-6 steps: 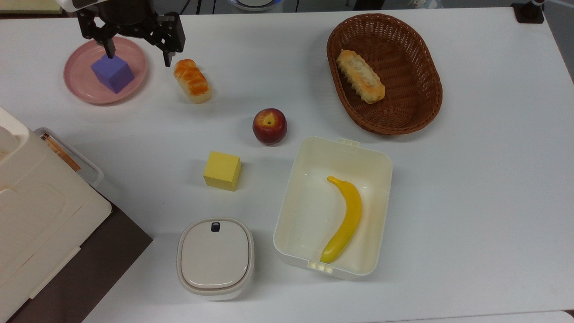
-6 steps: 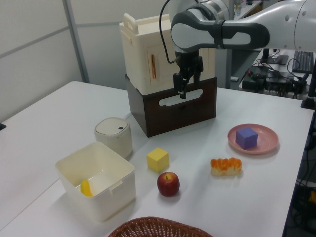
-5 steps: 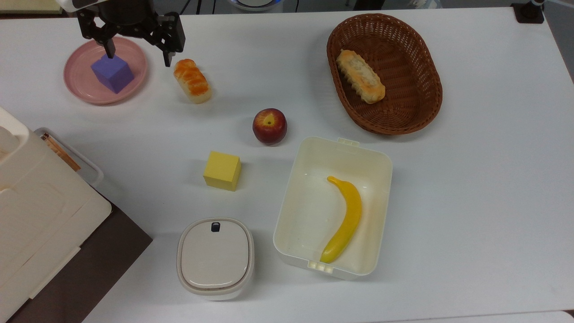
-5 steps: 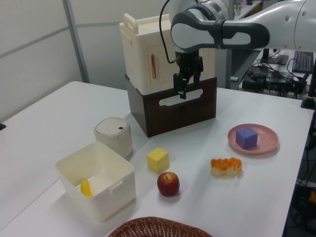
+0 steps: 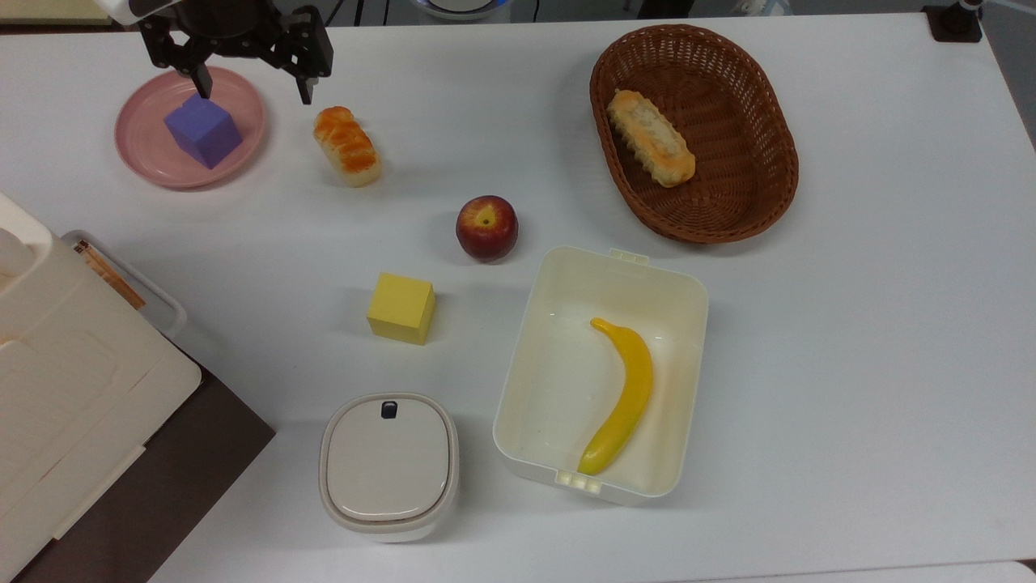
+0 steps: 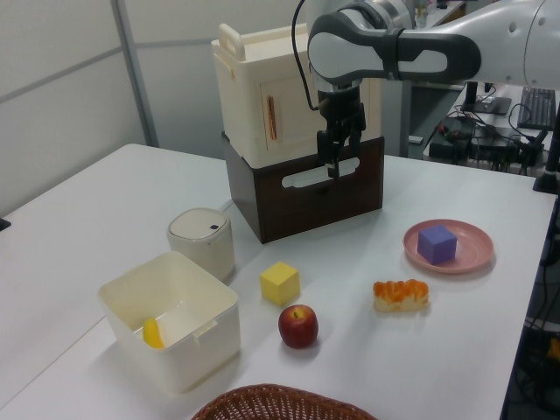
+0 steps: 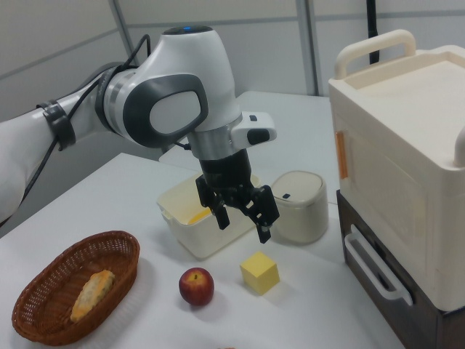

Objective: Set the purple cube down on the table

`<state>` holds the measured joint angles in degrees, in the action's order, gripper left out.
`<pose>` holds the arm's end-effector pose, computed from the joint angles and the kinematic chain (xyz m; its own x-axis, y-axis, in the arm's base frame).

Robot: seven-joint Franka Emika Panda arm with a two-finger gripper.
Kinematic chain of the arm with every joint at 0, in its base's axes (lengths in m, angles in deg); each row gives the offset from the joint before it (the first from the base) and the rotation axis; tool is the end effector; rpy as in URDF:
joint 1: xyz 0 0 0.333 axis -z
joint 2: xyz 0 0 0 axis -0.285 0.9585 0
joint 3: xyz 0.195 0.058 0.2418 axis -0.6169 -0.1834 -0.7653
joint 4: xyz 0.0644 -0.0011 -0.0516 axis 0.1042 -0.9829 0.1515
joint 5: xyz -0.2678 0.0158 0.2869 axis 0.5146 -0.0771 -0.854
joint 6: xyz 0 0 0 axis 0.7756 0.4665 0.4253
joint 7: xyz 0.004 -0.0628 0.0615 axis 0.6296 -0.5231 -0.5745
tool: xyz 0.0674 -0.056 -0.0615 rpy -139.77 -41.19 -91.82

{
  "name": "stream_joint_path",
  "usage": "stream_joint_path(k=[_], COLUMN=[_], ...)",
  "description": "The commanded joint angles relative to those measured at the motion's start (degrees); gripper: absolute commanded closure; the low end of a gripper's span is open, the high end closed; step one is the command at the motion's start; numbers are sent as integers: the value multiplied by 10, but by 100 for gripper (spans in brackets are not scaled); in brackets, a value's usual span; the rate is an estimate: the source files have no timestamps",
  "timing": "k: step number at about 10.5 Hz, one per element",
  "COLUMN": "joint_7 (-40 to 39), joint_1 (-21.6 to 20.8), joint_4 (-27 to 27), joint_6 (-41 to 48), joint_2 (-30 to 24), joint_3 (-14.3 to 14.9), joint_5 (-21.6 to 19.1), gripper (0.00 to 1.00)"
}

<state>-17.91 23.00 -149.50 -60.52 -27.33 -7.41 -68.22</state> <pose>0.6087 -0.1355 0.5796 0.9994 0.0058 -0.0341 0.0085 -0.9968 0.0796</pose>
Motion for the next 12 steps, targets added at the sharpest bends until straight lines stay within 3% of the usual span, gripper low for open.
stream_joint_path(k=[1,8,11,12], joint_7=[-21,-21,-23,-24], joint_1=[-4,21,44,41], joint_4=[-18,-26,-67,-93], joint_6=[12,31,29,27], joint_2=[-20,-35,-48,-51], joint_3=[6,4,5,19], joint_5=[-13,-5,-4,-3], gripper=[0,0,0,0])
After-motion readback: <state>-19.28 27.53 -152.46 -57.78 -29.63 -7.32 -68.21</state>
